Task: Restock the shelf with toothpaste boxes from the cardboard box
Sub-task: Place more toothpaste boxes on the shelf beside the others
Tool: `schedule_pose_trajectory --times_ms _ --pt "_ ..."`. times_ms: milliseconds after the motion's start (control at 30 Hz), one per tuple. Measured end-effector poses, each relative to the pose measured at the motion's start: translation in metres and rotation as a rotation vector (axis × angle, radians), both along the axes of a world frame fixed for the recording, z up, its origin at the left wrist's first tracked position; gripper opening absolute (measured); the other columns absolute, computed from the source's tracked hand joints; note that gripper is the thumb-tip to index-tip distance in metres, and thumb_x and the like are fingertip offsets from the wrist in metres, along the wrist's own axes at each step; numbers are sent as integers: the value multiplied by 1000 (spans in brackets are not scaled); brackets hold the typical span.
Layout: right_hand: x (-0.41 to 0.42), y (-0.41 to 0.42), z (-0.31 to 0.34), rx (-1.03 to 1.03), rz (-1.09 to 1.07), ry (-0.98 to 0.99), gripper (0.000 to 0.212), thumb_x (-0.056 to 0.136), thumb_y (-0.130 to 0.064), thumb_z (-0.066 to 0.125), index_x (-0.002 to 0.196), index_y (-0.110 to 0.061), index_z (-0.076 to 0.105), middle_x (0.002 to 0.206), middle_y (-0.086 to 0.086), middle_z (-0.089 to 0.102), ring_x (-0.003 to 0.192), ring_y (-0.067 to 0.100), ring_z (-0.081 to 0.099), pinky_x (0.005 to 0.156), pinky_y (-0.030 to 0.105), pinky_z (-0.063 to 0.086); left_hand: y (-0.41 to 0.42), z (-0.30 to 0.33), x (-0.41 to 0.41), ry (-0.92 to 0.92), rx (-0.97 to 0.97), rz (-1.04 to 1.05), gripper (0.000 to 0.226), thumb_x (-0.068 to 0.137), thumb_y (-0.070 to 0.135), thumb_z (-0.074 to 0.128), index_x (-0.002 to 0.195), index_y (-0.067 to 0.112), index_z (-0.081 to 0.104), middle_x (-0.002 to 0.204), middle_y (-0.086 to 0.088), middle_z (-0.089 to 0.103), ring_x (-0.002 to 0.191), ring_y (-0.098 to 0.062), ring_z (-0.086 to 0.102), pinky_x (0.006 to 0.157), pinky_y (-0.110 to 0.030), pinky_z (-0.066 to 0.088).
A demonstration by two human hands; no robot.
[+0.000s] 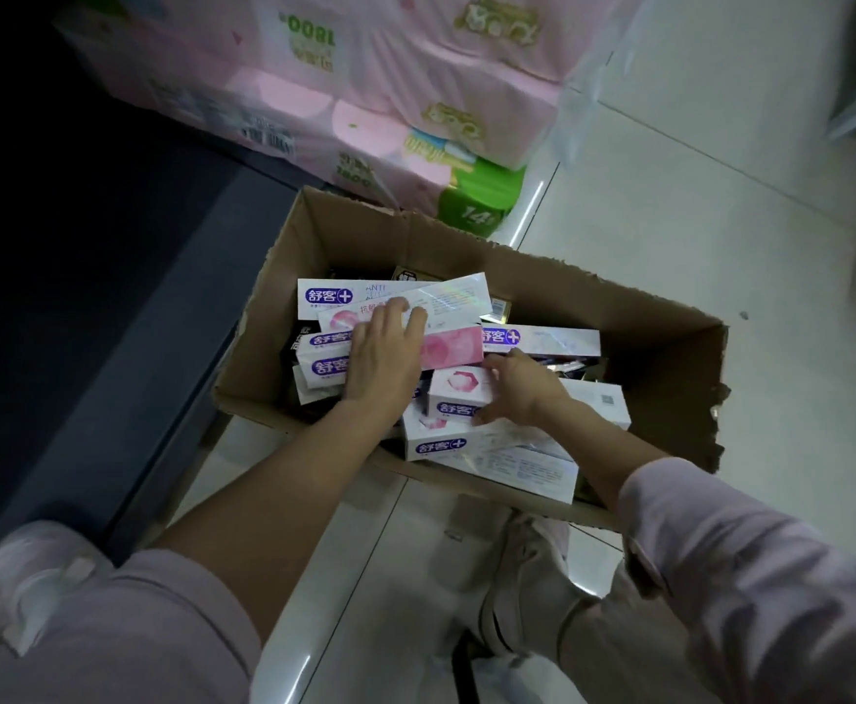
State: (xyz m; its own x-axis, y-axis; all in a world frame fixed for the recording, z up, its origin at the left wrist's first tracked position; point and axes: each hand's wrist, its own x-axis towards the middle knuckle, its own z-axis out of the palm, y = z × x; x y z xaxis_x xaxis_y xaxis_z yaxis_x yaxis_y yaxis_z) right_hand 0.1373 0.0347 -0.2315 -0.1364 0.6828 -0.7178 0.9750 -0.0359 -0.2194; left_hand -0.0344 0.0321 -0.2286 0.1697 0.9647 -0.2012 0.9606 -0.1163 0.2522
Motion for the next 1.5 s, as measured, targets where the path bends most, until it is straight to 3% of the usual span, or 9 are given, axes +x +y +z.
schedule_pose_trajectory --times_ms 133,400,533,667,833,1000,1133,1300,1500 --pt "1 -2 4 15 35 -28 74 73 -34 78 137 -23 44 139 6 48 130 29 42 109 50 33 -16 6 12 -171 -192 -330 18 95 17 49 112 12 48 113 -5 52 92 -18 53 70 -24 36" --pt "14 -7 4 -52 18 -101 70 79 -30 73 139 -20 38 141 11 41 132 31 37 110 57 28 -12 -1 5 -19 -741 -289 45 84 35 64 119 10 52 115 -8 55 96 -21 53 78 -29 43" --pt "21 -7 7 -40 6 -68 72 76 -31 75 138 -20 40 138 10 46 129 31 42 107 55 35 -18 -15 -4 44 -682 -287 56 74 38 76 116 7 56 119 -11 48 106 -27 50 84 -32 43" --pt "20 -12 21 -7 -117 56 68 73 -41 77 131 -19 48 133 8 55 120 29 50 100 44 43 -9 -1 -5 -132 -634 -135 26 83 16 69 107 4 65 112 -10 60 103 -25 57 82 -29 45" --pt "19 -24 37 -55 -204 75 65 81 -39 70 134 -10 45 134 12 53 120 30 50 94 33 40 -18 -6 -12 6 -750 -227 75 68 36 81 127 12 42 128 -7 50 111 -25 51 95 -41 46" --pt "17 -23 29 -9 -90 6 70 78 -39 73 136 -11 44 133 14 54 120 32 50 97 38 41 -25 -17 1 41 -609 -258 69 71 30 78 128 8 47 128 -10 46 116 -27 50 96 -37 46" --pt "18 -22 27 35 -54 94 73 75 -38 76 138 -21 45 137 8 52 124 29 47 100 38 41 -24 -8 -6 -274 -691 -69 42 70 21 79 106 7 62 106 -9 64 95 -24 61 76 -33 51" --pt "19 -7 54 77 -280 320 64 77 -52 69 133 -27 52 120 1 62 108 22 57 81 27 39 -13 21 -31 -746 -749 410 35 73 31 75 95 11 58 97 -7 66 93 -22 66 88 -40 55" --pt "-10 -15 114 222 -252 406 52 96 -49 42 144 -30 37 140 8 52 126 26 49 102 33 38 -12 97 -45 -892 -676 625 22 88 34 56 90 13 63 96 -9 73 86 -21 70 82 -38 58"
